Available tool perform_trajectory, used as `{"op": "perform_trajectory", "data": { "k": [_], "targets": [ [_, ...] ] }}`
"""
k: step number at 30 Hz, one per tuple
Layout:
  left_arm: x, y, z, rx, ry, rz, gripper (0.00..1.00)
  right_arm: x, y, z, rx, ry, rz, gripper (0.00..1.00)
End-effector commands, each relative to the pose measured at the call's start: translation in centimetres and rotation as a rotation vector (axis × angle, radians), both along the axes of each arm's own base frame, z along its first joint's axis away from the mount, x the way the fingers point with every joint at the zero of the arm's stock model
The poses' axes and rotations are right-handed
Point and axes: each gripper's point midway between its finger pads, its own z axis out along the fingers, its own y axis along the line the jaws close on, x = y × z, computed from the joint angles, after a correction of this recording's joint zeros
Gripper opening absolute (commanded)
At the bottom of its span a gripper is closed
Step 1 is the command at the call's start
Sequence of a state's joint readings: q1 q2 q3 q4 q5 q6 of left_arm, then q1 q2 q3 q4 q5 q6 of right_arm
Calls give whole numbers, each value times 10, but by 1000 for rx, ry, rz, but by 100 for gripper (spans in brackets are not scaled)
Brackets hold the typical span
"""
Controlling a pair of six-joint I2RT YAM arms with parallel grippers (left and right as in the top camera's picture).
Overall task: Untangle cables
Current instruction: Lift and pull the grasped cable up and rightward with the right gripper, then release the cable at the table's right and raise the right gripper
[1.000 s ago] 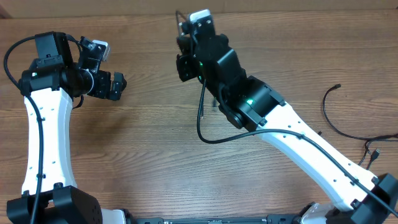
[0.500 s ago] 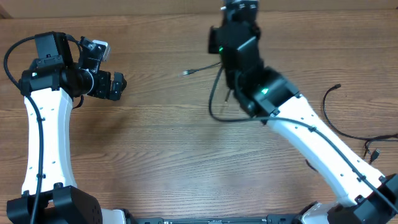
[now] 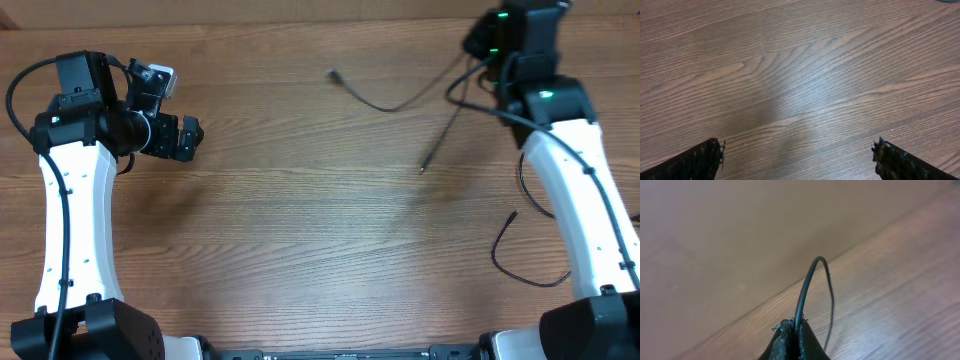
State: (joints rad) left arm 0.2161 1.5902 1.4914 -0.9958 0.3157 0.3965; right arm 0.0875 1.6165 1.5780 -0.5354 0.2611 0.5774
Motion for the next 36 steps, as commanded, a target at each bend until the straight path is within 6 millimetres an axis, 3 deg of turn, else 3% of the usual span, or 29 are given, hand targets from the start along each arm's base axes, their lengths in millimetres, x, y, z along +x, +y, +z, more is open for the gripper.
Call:
{"op": "perform_trajectory", "data": {
  "k": [1,3,8,14,27,34,36],
  "targets": [
    [3,-3,2,-5,-11,-25,100,-5,-37,9,104,-26,-54,4],
    [3,-3,2,-5,-11,-25,100,-9,-79,5,111,-20,-140,4],
    [3,-3,2,-5,-11,-25,100,-16,-137,-9,143,-1,-248,4],
    [3,-3,2,-5,-11,-25,100,-21,-199,-48,181,60,-350,4],
    [3,-3,2,-5,-11,-25,99,-37,-313,-145,224,156,-562,4],
    [3,-3,2,-5,-11,-25,99,-62,-357,-207,265,241,-657,4],
    [3,-3,2,-5,-11,-25,100,-68,-364,-216,273,253,-675,4]
  ]
}}
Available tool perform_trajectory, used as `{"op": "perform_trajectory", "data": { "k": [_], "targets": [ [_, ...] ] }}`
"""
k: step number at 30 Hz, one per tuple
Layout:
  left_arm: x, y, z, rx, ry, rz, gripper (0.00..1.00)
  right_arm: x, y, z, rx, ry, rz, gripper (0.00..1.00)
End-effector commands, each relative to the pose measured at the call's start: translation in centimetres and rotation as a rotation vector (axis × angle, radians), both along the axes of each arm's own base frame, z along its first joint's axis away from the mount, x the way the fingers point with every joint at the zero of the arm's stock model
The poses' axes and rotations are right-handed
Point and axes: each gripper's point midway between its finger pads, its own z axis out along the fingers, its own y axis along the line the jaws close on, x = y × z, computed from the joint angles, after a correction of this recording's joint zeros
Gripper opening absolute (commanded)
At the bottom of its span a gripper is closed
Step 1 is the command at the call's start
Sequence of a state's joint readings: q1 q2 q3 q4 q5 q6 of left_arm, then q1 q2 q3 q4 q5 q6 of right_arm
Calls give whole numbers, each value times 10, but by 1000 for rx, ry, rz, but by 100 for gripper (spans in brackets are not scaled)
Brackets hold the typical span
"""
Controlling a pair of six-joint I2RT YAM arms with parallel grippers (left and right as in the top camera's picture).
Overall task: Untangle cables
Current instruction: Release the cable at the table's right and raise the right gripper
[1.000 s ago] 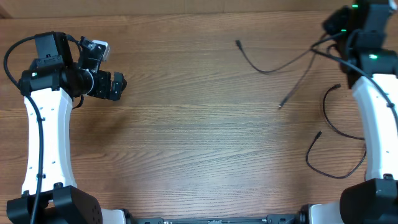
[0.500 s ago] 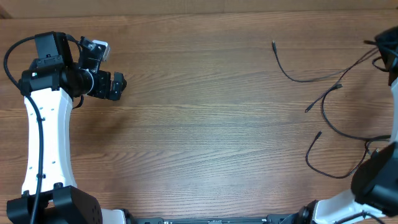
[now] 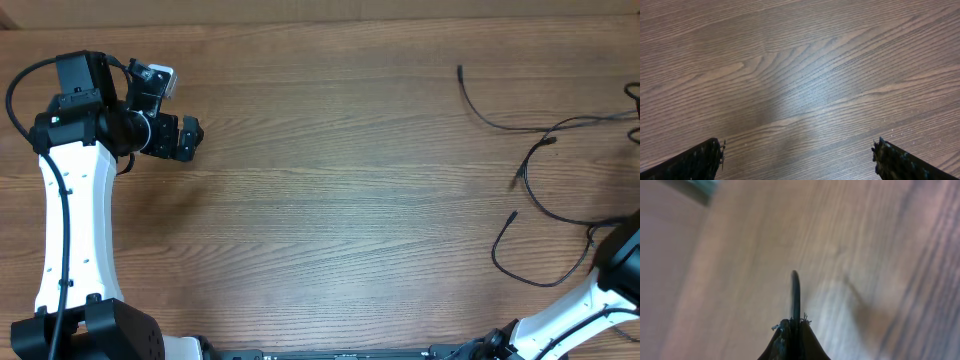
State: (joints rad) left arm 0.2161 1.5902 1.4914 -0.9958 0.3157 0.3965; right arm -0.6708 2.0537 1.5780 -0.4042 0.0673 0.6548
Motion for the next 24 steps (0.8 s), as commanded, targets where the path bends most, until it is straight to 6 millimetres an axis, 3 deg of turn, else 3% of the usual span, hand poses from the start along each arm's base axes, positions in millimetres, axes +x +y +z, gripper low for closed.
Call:
{"op": "perform_trajectory", "data": {
  "k": [1,2,3,4,5,9,15,19,24],
  "targets": [
    [3,-3,2,-5,-11,-25,100,-11,-17,-21,20,25,-36,9],
    [3,-3,2,-5,-11,-25,100,-14,-20,-22,23,23,-43,28],
    [3,-3,2,-5,-11,-25,100,-18,-24,-22,25,22,-51,69],
    [3,-3,2,-5,-11,-25,100,-20,-27,-21,25,20,-56,97],
    [3,-3,2,-5,-11,-25,100,-22,-29,-21,30,15,-53,100],
    [3,-3,2,-5,-11,-25,100,-12,-19,-19,85,-48,81,100],
    [3,-3,2,-5,-11,-25,100,-7,-10,-5,107,-94,141,100],
    [3,-3,2,-5,-11,-25,99,6,1,43,19,-176,273,100],
    [3,-3,2,-5,-11,-25,100,1,10,112,-153,-207,357,100]
  ]
}}
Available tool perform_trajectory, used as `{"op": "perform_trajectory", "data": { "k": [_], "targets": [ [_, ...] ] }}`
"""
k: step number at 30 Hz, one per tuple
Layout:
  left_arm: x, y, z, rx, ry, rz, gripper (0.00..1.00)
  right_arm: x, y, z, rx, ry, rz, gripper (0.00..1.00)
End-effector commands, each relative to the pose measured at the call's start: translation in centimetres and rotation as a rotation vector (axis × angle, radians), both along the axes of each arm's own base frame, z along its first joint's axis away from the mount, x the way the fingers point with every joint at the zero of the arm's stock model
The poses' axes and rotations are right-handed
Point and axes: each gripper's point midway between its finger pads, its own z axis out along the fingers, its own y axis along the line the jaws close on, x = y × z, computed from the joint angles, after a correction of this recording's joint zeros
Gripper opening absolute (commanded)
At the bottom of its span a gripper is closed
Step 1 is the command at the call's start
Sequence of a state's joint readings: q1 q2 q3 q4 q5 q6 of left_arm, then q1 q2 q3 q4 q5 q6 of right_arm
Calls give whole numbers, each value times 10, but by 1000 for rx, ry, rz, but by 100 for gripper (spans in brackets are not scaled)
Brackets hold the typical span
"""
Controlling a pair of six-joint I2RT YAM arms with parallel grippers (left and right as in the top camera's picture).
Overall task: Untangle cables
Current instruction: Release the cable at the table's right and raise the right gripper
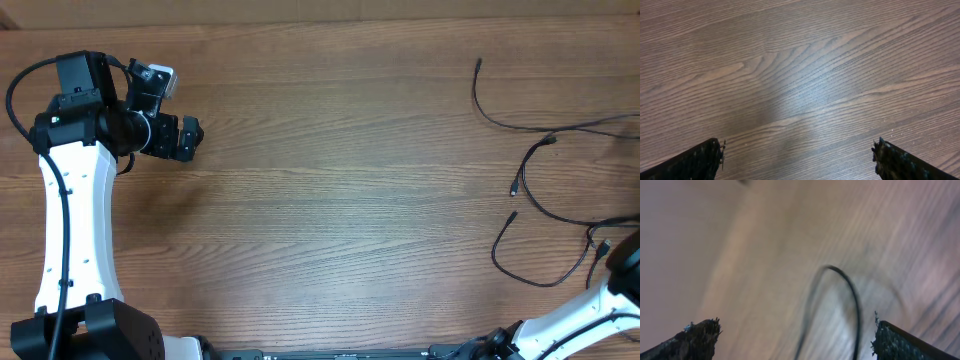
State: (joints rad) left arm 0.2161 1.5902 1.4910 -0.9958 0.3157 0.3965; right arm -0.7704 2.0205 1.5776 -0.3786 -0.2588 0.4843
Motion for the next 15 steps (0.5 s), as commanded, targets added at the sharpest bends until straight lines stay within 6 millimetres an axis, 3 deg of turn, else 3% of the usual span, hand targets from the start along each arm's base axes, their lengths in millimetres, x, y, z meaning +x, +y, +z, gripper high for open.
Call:
{"op": "perform_trajectory", "data": {
  "k": [1,9,12,15],
  "targets": [
    [3,-3,2,-5,-11,-25,100,-4,14,100,-221,-109,110,100],
    [3,-3,2,-5,-11,-25,100,-34,41,189,-398,-165,144,100],
    [3,-3,2,-5,-11,-25,100,-39,65,209,-398,-199,191,100],
    [3,-3,2,-5,-11,-25,100,-38,102,225,-393,-224,269,100]
  ]
}}
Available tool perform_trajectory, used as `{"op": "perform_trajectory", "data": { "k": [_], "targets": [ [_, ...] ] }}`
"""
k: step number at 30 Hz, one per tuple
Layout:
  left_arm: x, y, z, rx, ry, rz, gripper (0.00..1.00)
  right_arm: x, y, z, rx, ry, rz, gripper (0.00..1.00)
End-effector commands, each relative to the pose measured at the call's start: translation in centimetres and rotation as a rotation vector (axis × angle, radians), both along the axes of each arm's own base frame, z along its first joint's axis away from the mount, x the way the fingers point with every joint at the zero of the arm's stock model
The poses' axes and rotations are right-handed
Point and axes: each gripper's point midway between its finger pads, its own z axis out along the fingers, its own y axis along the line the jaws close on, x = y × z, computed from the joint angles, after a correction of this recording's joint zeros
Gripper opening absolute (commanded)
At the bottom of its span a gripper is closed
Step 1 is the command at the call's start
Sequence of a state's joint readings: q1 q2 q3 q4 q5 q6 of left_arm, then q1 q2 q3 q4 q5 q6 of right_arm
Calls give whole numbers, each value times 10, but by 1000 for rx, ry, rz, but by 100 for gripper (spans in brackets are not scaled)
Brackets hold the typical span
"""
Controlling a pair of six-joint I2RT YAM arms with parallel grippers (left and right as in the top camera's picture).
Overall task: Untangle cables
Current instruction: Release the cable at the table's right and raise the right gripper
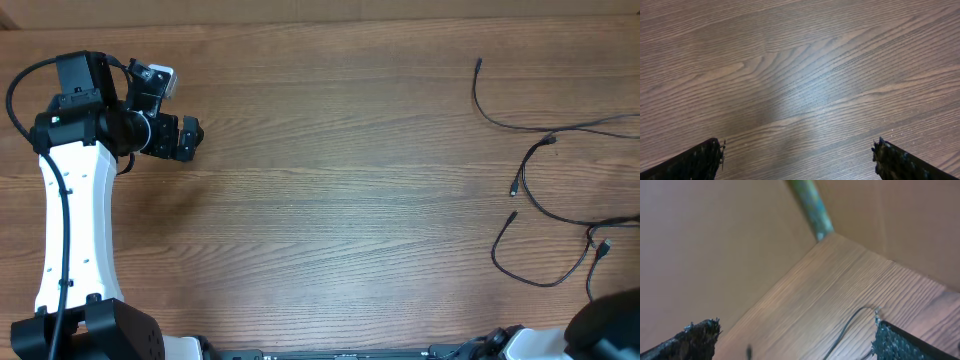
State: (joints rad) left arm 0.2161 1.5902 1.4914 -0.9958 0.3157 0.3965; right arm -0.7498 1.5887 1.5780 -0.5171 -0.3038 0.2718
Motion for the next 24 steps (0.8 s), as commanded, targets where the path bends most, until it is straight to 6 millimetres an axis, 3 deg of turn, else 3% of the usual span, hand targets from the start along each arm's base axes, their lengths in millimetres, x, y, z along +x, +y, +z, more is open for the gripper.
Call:
{"op": "perform_trajectory", "data": {
  "k": [1,5,8,15,19,24],
  "targets": [
    [3,-3,2,-5,-11,-25,100,5,56,39,-93,-39,151,100],
    [3,-3,2,-5,-11,-25,99,9,103,52,-194,-6,241,100],
    [3,-3,2,-5,-11,-25,100,13,151,53,-251,34,330,100],
    [3,-3,2,-5,-11,-25,100,11,234,14,-290,228,471,100],
    [3,-3,2,-5,-11,-25,100,6,259,3,-318,290,508,100],
    [3,-3,2,-5,-11,-25,99,3,268,-1,-329,316,522,100]
  ]
}}
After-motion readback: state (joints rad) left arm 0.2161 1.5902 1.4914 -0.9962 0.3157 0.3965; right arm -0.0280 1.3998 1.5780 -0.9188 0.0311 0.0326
